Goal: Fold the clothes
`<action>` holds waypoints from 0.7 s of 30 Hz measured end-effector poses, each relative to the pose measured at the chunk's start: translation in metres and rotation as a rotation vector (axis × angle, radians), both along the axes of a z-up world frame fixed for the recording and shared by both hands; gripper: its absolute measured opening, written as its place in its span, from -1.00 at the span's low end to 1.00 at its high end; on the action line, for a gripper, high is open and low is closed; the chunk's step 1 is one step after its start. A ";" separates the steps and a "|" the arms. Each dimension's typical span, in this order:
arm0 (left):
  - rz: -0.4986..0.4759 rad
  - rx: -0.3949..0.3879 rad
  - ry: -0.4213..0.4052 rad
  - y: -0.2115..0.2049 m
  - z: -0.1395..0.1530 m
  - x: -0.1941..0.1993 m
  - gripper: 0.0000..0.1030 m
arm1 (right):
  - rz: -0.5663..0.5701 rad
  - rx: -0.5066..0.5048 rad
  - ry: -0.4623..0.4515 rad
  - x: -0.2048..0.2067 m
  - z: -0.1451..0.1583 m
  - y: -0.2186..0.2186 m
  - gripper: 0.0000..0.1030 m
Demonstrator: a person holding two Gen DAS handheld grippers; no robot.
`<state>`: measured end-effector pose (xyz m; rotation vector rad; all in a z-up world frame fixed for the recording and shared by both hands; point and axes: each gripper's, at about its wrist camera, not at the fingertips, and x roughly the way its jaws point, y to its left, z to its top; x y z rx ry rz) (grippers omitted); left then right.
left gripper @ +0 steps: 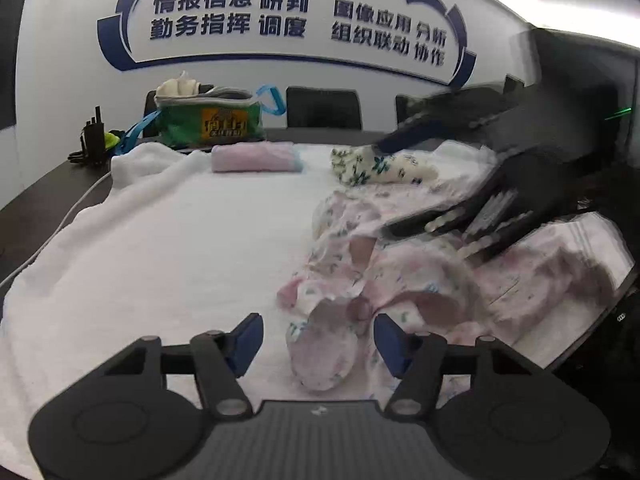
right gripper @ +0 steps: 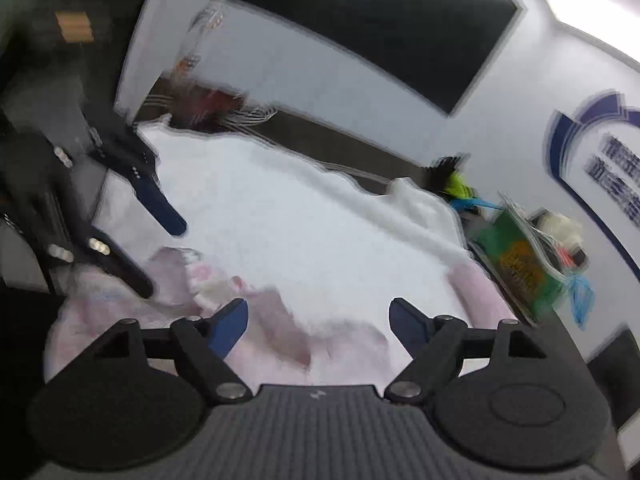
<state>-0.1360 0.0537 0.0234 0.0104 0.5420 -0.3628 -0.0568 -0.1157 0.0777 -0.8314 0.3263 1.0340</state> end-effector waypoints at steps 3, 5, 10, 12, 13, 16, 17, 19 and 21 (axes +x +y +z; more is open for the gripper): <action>0.001 -0.059 0.004 0.011 0.002 -0.009 0.20 | 0.102 -0.151 0.136 0.033 -0.018 0.041 -0.53; 0.001 -0.090 0.030 0.015 -0.001 -0.010 0.20 | 0.083 -0.137 0.235 0.060 -0.013 0.055 -0.99; 0.009 -0.075 0.015 0.007 -0.003 -0.004 0.43 | -0.250 0.204 0.369 0.145 0.017 0.060 -0.89; 0.040 -0.042 -0.001 -0.003 -0.003 0.000 0.51 | -0.416 0.199 0.382 0.171 0.008 0.060 -0.43; 0.040 -0.019 -0.003 -0.009 -0.004 0.002 0.51 | -0.463 0.169 0.359 0.176 0.002 0.062 -0.09; 0.007 0.035 -0.008 -0.029 -0.011 0.004 0.51 | -0.527 0.111 0.267 0.168 0.000 0.049 0.09; -0.005 0.050 -0.011 -0.034 -0.014 0.004 0.51 | -0.537 0.124 0.256 0.164 0.006 0.039 0.14; -0.021 0.103 -0.024 -0.045 -0.020 0.005 0.51 | -0.540 0.163 0.232 0.148 0.020 0.017 0.18; -0.026 0.175 -0.052 -0.053 -0.025 0.005 0.51 | -0.531 0.207 0.201 0.125 0.034 -0.009 0.39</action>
